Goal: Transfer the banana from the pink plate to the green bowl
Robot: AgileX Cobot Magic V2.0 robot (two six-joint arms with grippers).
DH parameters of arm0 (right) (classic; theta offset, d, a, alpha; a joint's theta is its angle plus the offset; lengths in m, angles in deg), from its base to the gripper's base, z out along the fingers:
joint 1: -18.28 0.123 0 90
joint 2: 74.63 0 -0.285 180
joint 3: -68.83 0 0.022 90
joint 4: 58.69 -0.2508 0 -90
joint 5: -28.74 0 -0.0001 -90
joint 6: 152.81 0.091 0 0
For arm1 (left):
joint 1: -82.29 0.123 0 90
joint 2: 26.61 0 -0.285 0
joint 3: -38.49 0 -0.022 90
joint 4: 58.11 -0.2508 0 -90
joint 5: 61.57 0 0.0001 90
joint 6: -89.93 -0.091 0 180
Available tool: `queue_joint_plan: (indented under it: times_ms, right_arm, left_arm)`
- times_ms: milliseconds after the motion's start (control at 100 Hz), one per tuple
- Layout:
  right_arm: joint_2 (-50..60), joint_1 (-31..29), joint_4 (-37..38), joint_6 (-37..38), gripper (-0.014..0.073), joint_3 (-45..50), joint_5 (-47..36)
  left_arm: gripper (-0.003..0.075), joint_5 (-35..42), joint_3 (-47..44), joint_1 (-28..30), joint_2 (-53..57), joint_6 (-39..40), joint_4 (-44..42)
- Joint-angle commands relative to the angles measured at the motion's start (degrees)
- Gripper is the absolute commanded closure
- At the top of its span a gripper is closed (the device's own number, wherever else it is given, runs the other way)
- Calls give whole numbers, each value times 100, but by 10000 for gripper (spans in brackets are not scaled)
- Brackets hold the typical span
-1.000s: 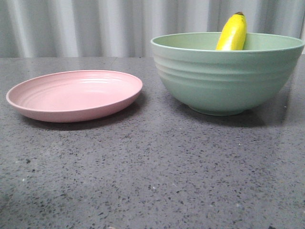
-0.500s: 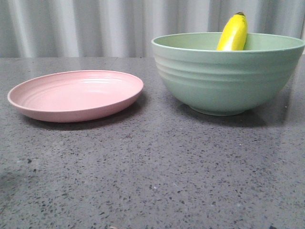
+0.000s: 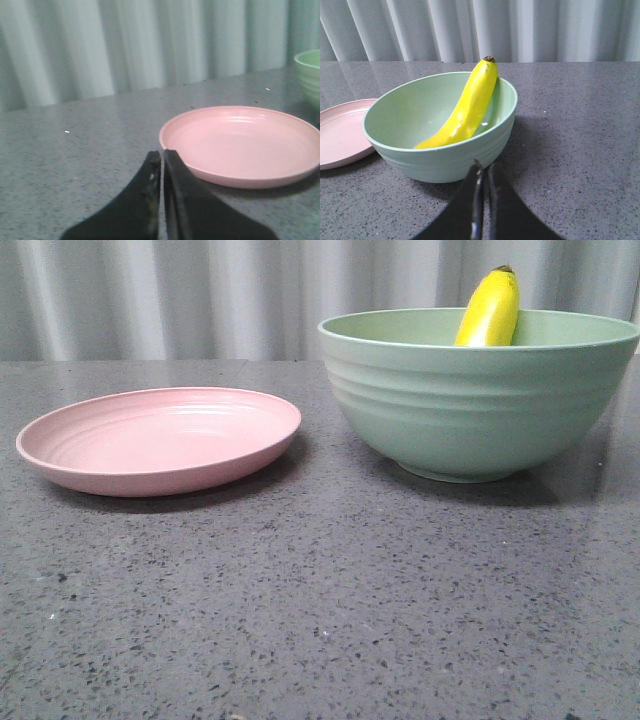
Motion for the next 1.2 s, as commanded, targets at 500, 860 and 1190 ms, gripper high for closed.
queue_joint_plan:
  times_ms: [500,860,1190]
  right_arm:
    - [-65,-23,-17,-53,662,-143,-388]
    - [-65,-23,-17,-53,662,-143,-373]
    - [-65,-23,-17,-53,662,-143,-373]
  left_arm:
    - [741,-2529,-41,1757,1682,36,2]
    - [741,-2668,-50,1757,1682,36,2]
    - [741,-2668,-50,1757,1682,36,2]
